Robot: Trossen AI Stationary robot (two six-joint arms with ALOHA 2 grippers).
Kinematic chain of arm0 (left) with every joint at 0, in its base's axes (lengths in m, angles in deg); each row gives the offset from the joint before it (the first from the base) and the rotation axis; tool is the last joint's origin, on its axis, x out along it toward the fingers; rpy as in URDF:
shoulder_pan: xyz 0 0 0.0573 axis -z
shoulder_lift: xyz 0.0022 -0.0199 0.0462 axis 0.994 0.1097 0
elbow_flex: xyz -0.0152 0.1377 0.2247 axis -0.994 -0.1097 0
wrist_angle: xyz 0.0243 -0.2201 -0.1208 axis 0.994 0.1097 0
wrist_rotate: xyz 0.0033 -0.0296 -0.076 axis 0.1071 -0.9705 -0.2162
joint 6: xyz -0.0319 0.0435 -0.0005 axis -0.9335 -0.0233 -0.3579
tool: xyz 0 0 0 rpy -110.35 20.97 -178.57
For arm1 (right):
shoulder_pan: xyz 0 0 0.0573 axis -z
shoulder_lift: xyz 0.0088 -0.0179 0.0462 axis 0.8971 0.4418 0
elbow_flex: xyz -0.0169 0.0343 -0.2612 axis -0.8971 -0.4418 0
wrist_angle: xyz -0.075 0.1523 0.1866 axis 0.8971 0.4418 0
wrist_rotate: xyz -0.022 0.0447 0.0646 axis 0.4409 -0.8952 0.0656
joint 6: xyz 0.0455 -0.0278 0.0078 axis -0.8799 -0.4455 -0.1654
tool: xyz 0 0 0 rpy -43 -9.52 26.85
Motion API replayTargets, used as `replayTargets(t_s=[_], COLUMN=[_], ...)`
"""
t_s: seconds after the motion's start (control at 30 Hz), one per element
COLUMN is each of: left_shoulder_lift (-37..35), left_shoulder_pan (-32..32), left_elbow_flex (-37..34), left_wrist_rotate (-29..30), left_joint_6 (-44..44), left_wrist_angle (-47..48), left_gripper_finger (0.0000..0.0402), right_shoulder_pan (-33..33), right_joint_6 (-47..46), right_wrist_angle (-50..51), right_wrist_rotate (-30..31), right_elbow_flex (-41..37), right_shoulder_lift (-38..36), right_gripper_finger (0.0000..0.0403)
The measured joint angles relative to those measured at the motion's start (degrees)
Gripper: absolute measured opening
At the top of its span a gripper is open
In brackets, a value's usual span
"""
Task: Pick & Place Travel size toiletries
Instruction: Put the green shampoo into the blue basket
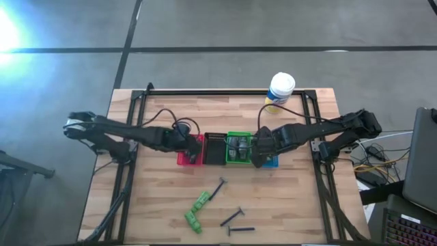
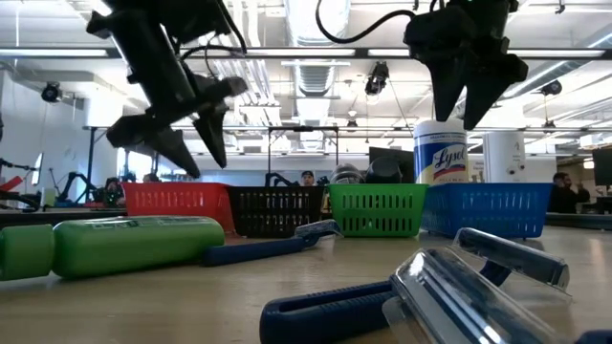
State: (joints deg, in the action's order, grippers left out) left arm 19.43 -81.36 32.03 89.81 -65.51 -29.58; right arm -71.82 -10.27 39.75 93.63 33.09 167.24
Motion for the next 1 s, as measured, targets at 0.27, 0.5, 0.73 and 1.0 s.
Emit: replayTargets(t_s=[0.27, 0.5, 0.73, 1.0], left_shoulder_lift=[-6.8, -1.3, 10.4, 17.4], left_shoulder_pan=[14.3, 31.0, 34.5, 36.1], left_elbow_flex=[3.0, 4.3, 9.2, 13.6], left_wrist_rotate=[-17.9, -14.9, -11.3, -15.1], left_joint_6=[42.8, 50.6, 53.0, 76.1], left_wrist_angle=[-7.6, -6.7, -6.9, -5.5], left_gripper_finger=[0.0226, 0.0220, 0.0220, 0.0220], right_shoulder_pan=[-2.5, -4.4, -6.6, -12.5], right_joint_6=[0.6, 2.0, 0.1, -11.6], right_wrist_angle=[0.2, 0.2, 1.9, 2.5], right_wrist_rotate=[-0.1, -0.2, -2.7, -3.1], right_elbow_flex=[0.0, 0.0, 0.0, 0.0], right_shoulder_lift=[0.0, 0.0, 0.0, 0.0], right_gripper_finger=[0.0337, 0.0351, 0.0348, 0.0329])
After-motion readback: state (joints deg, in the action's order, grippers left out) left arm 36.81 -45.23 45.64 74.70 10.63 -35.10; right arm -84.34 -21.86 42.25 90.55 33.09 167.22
